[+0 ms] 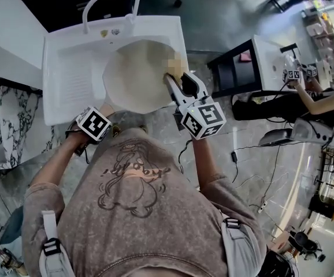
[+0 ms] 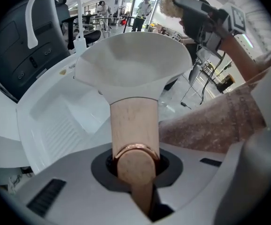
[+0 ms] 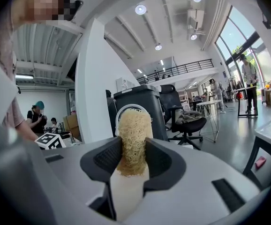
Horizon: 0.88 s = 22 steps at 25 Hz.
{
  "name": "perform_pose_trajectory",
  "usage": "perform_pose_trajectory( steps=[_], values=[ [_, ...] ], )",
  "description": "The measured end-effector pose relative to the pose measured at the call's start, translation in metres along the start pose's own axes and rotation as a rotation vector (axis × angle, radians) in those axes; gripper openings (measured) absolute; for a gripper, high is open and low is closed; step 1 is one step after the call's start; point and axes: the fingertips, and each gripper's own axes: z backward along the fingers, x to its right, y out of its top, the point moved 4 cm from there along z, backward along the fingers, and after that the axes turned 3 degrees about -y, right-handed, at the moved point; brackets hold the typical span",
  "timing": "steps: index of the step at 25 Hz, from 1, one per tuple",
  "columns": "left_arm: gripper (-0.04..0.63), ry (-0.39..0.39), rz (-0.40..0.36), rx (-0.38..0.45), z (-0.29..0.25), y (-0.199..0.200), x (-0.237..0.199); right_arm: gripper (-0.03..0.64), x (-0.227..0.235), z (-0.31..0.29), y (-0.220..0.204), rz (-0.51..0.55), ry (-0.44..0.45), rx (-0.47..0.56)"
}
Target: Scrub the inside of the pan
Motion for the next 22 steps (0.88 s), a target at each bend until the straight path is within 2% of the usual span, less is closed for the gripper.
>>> perform_pose_trajectory(
  steps=[11,22],
  values=[
    [0.052,-0.034,-0.078,-0.065,-0.020,-0.001,0.016,0.158,-0.014,-0.033,-0.008,0.053,0.074,-0.053],
    [0.054,-0.036,-0.117,-0.094,-0.028,0.002,0.022,0.158,-0.038,-0.073,-0.063,0.148,0.206,-0.234]
  ],
)
